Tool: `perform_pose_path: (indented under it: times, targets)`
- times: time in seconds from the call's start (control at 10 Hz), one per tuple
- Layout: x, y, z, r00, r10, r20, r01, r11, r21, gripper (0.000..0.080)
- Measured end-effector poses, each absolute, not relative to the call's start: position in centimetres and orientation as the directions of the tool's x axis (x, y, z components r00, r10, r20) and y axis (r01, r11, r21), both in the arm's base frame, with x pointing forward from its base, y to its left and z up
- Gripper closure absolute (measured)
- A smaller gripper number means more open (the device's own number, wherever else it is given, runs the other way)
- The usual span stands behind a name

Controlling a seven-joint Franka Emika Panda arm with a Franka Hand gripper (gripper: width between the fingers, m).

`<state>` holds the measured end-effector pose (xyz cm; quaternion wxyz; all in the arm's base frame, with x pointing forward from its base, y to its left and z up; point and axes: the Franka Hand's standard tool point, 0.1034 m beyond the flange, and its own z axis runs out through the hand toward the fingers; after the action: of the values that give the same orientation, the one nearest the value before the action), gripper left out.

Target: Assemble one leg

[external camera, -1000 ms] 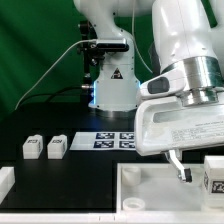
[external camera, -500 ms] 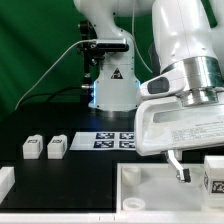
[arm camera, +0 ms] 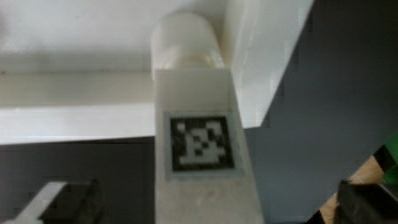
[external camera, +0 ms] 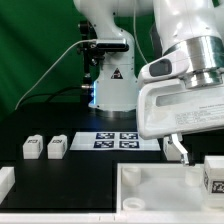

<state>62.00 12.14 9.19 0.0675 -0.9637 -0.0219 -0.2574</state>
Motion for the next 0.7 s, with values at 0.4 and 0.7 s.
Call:
perform_pose_path:
  times: [0.4, 0.7]
  targets:
    - [62.18, 12.46, 8.61, 0.976, 0.006, 0.219, 0.052, -0.978, -0.203, 0.0150]
    - [62.13, 12.33, 8.58, 0.997, 0.061, -0.055, 0.046, -0.971, -0.235, 0.0150]
